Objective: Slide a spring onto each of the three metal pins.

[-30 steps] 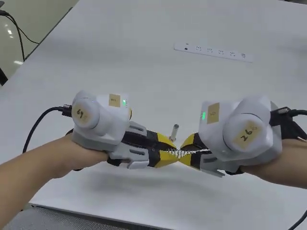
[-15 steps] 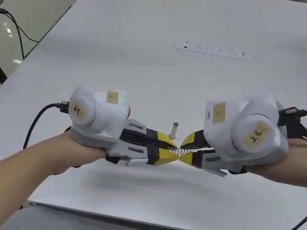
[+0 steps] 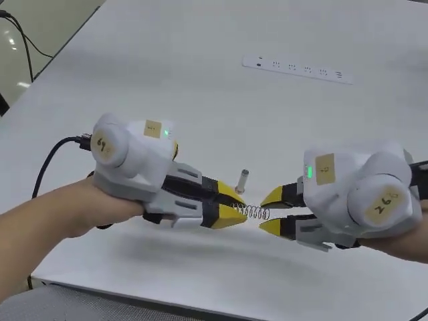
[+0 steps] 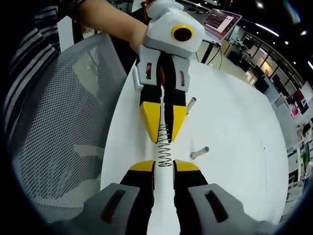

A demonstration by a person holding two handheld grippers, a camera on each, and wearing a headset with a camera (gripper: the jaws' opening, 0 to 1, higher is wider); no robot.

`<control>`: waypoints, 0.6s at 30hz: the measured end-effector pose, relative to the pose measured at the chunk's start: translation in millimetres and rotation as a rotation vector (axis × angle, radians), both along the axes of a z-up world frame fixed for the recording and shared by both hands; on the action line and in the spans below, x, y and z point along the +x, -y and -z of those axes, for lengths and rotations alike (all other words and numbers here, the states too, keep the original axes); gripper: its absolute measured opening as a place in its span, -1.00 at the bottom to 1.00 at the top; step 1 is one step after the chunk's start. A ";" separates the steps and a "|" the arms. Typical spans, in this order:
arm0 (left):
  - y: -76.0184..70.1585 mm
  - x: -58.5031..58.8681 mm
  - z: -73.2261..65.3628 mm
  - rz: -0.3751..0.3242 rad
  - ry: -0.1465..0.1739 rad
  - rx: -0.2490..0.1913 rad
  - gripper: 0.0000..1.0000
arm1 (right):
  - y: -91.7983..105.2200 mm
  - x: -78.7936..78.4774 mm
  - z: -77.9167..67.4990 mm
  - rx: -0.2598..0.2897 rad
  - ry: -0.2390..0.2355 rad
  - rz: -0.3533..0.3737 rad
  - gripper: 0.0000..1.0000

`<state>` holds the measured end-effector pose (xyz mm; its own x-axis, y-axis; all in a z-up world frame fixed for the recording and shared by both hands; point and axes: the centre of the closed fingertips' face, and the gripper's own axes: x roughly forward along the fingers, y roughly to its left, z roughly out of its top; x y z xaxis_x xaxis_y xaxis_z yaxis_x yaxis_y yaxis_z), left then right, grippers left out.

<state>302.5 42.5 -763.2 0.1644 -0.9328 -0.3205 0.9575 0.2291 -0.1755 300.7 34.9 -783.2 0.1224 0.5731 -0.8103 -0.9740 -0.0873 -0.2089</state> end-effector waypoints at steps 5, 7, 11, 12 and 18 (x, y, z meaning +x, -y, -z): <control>0.7 -4.4 0.8 0.013 -0.007 0.003 -0.96 | -2.6 -2.7 -0.4 0.011 -0.007 -0.019 -0.78; 0.7 -5.0 -0.4 0.015 -0.005 0.000 -0.96 | -3.4 -5.8 0.8 0.011 -0.014 -0.036 -0.80; 0.1 -5.9 -0.7 0.025 -0.004 0.003 -0.96 | -3.5 -6.6 0.2 0.008 0.007 -0.062 -0.85; -0.4 -5.9 -0.6 0.026 -0.006 0.002 -0.96 | -3.4 -6.9 -0.6 0.009 0.008 -0.066 -0.86; -1.4 -6.4 2.8 0.035 0.008 0.012 -0.95 | -4.8 -7.8 -16.1 0.051 0.026 -0.116 -0.87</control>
<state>296.1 44.0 -766.0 0.1345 -0.9341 -0.3308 0.9662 0.1977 -0.1655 292.9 39.6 -767.1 0.0731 0.6250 -0.7772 -0.9522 -0.1880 -0.2408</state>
